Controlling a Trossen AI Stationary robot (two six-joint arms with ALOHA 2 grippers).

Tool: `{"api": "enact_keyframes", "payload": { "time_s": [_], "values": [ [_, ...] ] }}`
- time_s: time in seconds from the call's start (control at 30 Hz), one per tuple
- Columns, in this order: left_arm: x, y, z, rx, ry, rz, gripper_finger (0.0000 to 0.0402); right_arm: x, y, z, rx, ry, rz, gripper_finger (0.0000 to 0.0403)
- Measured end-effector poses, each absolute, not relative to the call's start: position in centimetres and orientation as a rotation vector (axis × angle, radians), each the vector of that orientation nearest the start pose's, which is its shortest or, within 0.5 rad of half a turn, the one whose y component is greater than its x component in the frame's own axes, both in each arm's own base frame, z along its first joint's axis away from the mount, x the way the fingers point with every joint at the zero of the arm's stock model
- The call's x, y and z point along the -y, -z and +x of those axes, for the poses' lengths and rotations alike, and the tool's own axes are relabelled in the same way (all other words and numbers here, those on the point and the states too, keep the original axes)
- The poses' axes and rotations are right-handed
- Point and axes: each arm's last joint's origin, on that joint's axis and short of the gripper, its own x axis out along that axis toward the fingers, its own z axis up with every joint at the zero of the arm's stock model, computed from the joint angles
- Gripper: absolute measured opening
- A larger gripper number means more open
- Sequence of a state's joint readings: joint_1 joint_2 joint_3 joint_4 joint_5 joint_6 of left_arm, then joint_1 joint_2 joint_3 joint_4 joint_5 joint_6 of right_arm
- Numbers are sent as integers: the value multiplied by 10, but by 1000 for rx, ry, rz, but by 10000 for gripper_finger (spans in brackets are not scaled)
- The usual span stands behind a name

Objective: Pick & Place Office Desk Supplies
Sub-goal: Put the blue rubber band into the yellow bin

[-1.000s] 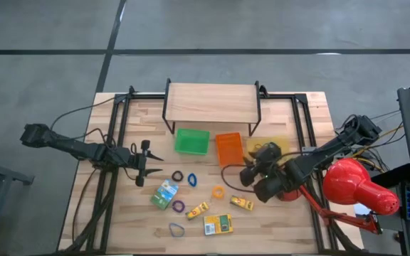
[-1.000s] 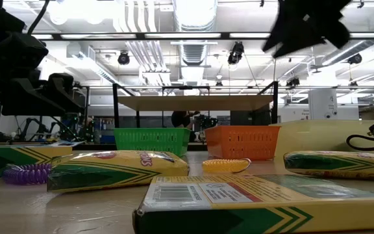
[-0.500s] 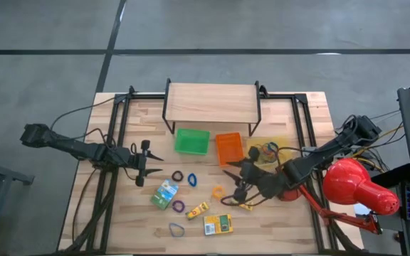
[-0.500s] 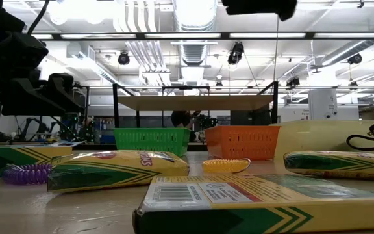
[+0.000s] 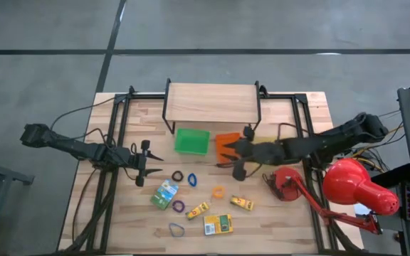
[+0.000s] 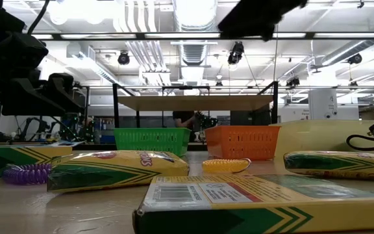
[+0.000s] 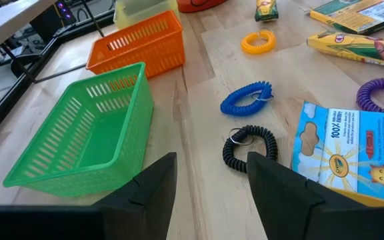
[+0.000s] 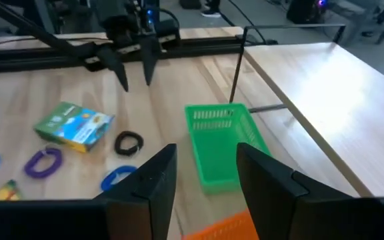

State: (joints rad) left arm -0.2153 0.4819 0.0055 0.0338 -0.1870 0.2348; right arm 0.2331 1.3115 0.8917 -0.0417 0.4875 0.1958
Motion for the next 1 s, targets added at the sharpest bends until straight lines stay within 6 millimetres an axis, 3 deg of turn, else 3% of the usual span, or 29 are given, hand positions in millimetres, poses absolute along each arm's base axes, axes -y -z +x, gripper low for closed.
{"api": "enact_keyframes", "payload": {
  "time_s": [0.3, 0.5, 0.67, 1.0],
  "values": [
    [20, -126, 117, -429, 79, 318, 184, -56, -265, 211, -322, 327, 40, 157],
    [20, -126, 117, -429, 79, 318, 184, -46, -252, 182, -260, 334, 150, 157],
    [20, -126, 117, -429, 79, 318, 184, -43, -244, 173, -208, 323, 176, 157],
    [20, -126, 117, -429, 80, 320, 184, -43, -243, 173, -208, 320, 149, 146]
  ]
}}
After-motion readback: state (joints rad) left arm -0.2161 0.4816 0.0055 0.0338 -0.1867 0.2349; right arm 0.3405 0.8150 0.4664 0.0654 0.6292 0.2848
